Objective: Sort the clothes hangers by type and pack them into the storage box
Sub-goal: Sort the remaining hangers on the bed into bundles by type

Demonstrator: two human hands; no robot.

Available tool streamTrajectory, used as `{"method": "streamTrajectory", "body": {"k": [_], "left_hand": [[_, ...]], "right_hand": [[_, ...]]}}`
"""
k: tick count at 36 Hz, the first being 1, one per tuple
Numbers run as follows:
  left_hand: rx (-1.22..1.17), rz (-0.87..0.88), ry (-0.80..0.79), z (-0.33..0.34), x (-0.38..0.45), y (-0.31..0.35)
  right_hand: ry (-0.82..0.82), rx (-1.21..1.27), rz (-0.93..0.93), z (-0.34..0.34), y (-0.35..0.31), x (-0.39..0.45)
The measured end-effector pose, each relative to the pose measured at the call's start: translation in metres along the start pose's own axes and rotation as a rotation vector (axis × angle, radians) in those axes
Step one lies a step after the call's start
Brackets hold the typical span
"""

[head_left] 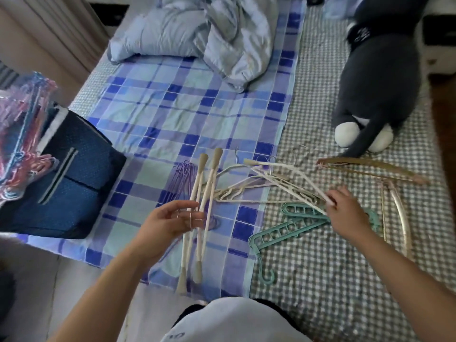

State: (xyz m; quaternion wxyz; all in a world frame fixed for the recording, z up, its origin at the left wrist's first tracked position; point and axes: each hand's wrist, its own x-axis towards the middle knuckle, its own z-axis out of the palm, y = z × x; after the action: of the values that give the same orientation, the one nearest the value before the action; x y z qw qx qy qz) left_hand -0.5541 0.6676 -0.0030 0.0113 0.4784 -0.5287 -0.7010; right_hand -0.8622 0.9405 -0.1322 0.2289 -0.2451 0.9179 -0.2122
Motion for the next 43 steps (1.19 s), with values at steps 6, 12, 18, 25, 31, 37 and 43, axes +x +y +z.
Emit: {"method": "streamTrajectory", "body": {"k": [6,12,18,25,31,37,43], "left_hand": [[-0.131,0.061,-0.059,-0.007,0.002,0.024],[-0.27,0.071,-0.135,-0.01,0.003,0.045],[-0.278,0.089,-0.275,-0.022,-0.012,0.057],[-0.271,0.116,-0.343,-0.037,-0.032,0.06],[-0.134,0.192,-0.346,-0.044,-0.036,0.061],[-0.04,0.214,-0.392,-0.044,-0.035,0.069],[0.033,0.214,-0.353,-0.06,-0.035,0.075]], "right_hand": [[-0.128,0.374,0.065,0.009,-0.083,-0.094],[-0.079,0.538,0.0,0.045,-0.161,-0.16],[-0.013,0.585,-0.011,0.087,-0.202,-0.2],[0.018,0.493,-0.079,0.121,-0.228,-0.217],[0.008,0.589,-0.044,0.132,-0.245,-0.227],[-0.127,0.524,0.003,0.121,-0.243,-0.226],[-0.139,0.512,0.165,0.067,-0.241,-0.166]]}}
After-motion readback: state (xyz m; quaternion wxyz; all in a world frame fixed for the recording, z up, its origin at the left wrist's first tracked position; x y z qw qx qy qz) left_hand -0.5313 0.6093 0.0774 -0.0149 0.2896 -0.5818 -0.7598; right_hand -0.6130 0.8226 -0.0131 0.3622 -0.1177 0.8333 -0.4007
